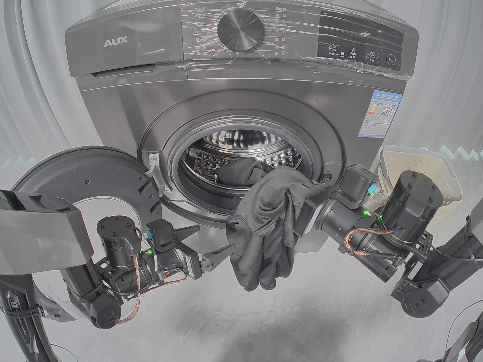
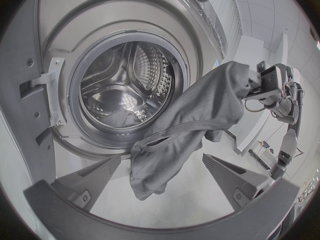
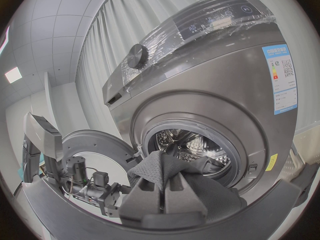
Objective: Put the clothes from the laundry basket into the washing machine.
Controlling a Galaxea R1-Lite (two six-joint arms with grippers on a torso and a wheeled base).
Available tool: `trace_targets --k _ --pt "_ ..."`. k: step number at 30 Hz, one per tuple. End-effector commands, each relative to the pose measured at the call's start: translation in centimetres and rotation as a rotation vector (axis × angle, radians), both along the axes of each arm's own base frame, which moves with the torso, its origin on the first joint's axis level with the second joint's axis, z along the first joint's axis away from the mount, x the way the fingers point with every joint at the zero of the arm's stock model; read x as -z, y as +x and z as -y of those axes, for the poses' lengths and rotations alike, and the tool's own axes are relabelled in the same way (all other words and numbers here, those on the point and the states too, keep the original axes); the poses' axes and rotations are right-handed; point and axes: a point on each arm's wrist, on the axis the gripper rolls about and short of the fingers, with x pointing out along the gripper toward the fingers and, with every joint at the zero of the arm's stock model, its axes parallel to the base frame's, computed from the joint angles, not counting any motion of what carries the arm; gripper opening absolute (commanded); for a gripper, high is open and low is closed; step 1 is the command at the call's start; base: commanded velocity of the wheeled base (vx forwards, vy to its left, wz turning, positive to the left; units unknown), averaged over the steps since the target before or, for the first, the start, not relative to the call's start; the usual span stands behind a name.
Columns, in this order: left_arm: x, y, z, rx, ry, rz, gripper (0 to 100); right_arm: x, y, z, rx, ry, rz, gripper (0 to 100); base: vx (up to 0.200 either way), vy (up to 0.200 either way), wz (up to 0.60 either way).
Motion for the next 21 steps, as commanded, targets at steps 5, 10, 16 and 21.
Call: trace_targets --k 5,10,16,21 --pt "1.3 0.5 0.3 0.003 0.015 -0.03 100 -0.9 -1.4 0.0 -0.033 0.017 0.018 0 0.0 0.0 0.0" --pt "1.9 1.0 0.4 -0.004 0.017 -0.038 100 -1.3 -1.7 0.2 -0.036 0.027 0.029 0 0.0 0.0 0.0" --pt "2.5 1.4 0.7 -0.001 0.022 -0.045 100 -1.5 -2.1 0.0 -0.051 0.033 0.032 0 0.0 0.0 0.0" --pt "3.4 2.3 1.0 -0.002 0.025 -0.051 100 -1.5 -2.1 0.0 -0.052 0.033 0.032 0 0.0 0.0 0.0"
